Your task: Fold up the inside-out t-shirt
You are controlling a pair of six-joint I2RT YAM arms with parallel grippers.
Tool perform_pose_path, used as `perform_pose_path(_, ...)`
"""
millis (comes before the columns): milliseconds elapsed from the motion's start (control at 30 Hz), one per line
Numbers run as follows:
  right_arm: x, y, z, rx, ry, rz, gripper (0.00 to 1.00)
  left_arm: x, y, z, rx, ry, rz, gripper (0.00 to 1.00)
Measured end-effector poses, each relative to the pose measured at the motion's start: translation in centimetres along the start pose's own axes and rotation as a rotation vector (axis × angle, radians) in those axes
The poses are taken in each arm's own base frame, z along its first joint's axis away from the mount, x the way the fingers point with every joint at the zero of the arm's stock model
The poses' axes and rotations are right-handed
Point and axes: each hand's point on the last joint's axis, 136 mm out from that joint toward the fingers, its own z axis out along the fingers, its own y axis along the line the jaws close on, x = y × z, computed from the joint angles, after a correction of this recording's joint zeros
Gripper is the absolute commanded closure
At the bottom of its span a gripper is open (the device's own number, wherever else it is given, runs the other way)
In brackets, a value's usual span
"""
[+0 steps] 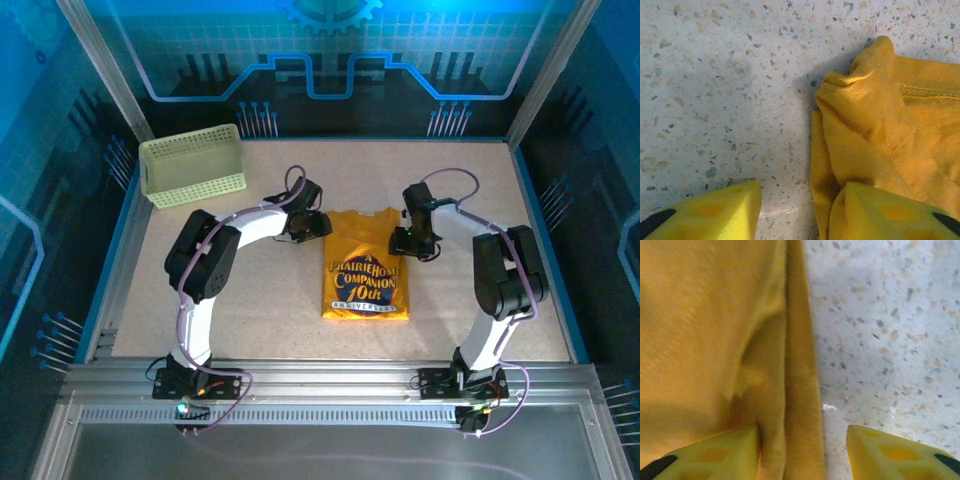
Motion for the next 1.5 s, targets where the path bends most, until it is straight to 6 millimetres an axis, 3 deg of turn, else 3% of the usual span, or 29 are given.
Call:
perform_pose_path(233, 1.4, -1.0, -0.7, 0.027, -0.022, 0.017, 0.50, -0.1, 0.1, 0.2, -0.018, 0.007, -0.002, 0.58)
perform_pose_path(400, 1.7, 0.6, -2.8, -0.007, -0.085, -0.034, 0.48, -0.2, 0.3, 0.3, -0.027, 0.009, -0.005, 0.61)
perform_pose_path(500, 2.4, 1.6, -2.8, 0.001, -0.078, -0.070, 0.50, -0.2, 0.4, 0.3, -0.034, 0.012, -0.006, 0.62)
perform_pose_path(800, 3.2, -2.7, -1.4, 0.118, -0.017, 0.044, 0.60, -0.3, 0.4, 0.4, -0.040, 0.019, -0.006, 0.62)
perform_pose_path(900, 3.0, -3.2, -1.5, 0.123, -0.018, 0.063, 0.63, -0.3, 0.4, 0.4, -0.040, 0.019, -0.006, 0.60)
perform_pose_path(967, 3.0, -3.0, -1.8, 0.113, -0.024, 0.063, 0.57, -0.3, 0.3, 0.3, -0.038, 0.017, -0.006, 0.56)
perform_pose_path(1033, 2.5, -2.5, -2.4, 0.086, -0.050, 0.060, 0.45, -0.4, 0.0, 0.2, -0.024, 0.014, -0.009, 0.54)
perform_pose_path(1167, 0.7, -0.9, -3.5, 0.016, -0.091, 0.041, 0.43, -0.9, -1.0, 0.4, 0.029, -0.006, -0.016, 0.54)
perform_pose_path(1233, -1.3, -0.1, -3.7, -0.021, -0.112, 0.042, 0.44, -1.0, -1.6, 0.4, 0.061, -0.005, -0.022, 0.54)
perform_pose_path(1333, -4.1, 0.7, -2.9, -0.053, -0.126, 0.039, 0.44, -1.1, -2.4, 0.3, 0.098, -0.002, -0.033, 0.55)
perform_pose_path(1500, -7.0, 1.0, -0.6, -0.066, -0.105, 0.043, 0.45, -0.8, -3.0, 0.4, 0.126, 0.012, -0.040, 0.57)
